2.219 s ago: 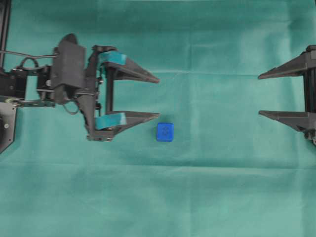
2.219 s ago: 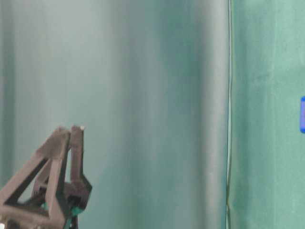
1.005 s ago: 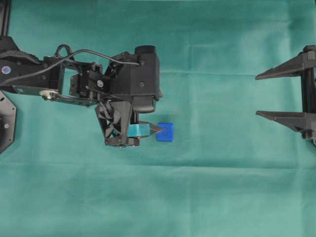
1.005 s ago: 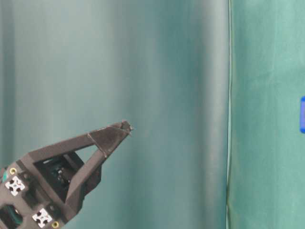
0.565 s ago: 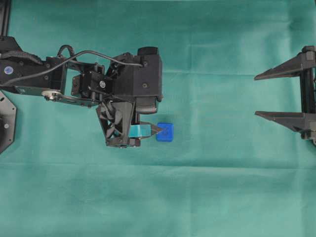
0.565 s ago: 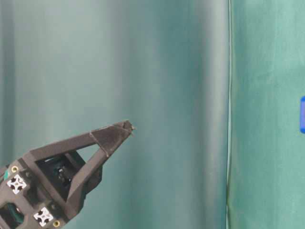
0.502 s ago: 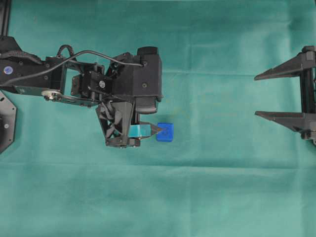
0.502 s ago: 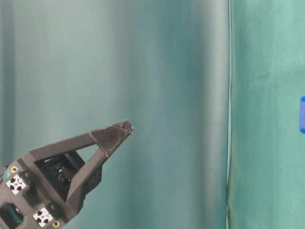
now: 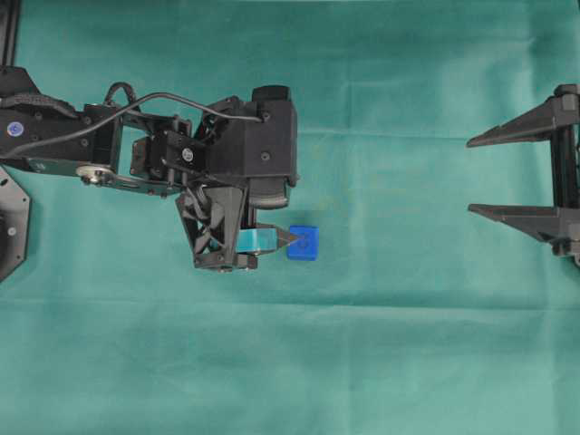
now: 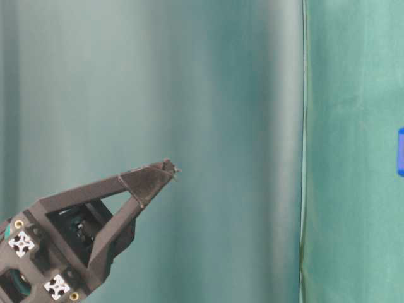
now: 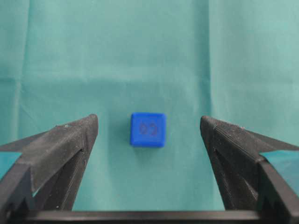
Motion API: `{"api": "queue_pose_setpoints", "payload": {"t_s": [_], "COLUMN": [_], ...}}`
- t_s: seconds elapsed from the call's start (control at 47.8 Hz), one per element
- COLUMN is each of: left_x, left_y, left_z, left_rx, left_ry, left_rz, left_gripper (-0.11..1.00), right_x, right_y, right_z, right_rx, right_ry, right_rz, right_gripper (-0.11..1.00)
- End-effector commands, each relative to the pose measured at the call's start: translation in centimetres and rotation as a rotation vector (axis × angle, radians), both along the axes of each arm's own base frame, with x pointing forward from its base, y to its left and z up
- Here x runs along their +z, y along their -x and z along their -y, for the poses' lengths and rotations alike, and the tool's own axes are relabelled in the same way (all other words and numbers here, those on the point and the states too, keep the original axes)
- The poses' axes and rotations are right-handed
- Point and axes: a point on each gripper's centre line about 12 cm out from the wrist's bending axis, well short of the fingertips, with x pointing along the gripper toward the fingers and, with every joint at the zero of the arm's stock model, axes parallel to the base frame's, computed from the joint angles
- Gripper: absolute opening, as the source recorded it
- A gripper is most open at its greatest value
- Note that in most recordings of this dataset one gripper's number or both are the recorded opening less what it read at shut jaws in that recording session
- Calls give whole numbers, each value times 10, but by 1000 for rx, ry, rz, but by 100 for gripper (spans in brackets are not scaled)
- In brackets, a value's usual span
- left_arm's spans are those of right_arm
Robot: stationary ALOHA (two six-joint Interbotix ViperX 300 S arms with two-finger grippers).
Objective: Handover the blue block to the right arm after grasping it with the left arm, then place it in the designated position.
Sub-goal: 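Move the open left gripper toward the blue cube, then lower the left gripper around the blue cube and close on it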
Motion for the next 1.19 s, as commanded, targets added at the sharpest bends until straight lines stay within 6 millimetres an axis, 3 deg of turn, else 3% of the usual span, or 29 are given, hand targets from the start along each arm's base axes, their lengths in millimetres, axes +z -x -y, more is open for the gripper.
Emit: {"api": "queue_pose_setpoints", "payload": {"t_s": [0.0,0.712,1.172], "left_x": [15,9,-42], "left_y": [-1,-1,-12], "left_z": [1,1,5], "left_rx": [-1,-2,-11], "left_ry": [0,0,0], "left_rz": [40,25,-29], "left_gripper": [100,100,100], "right_x": [11,12,10], "right_y": [-3,-3,-3], "right_z": [0,0,0], "right_rx": [-1,0,0], "right_ry": [-3,0,2], "right_rz": [28,29,18], "right_gripper": [94,94,94]}}
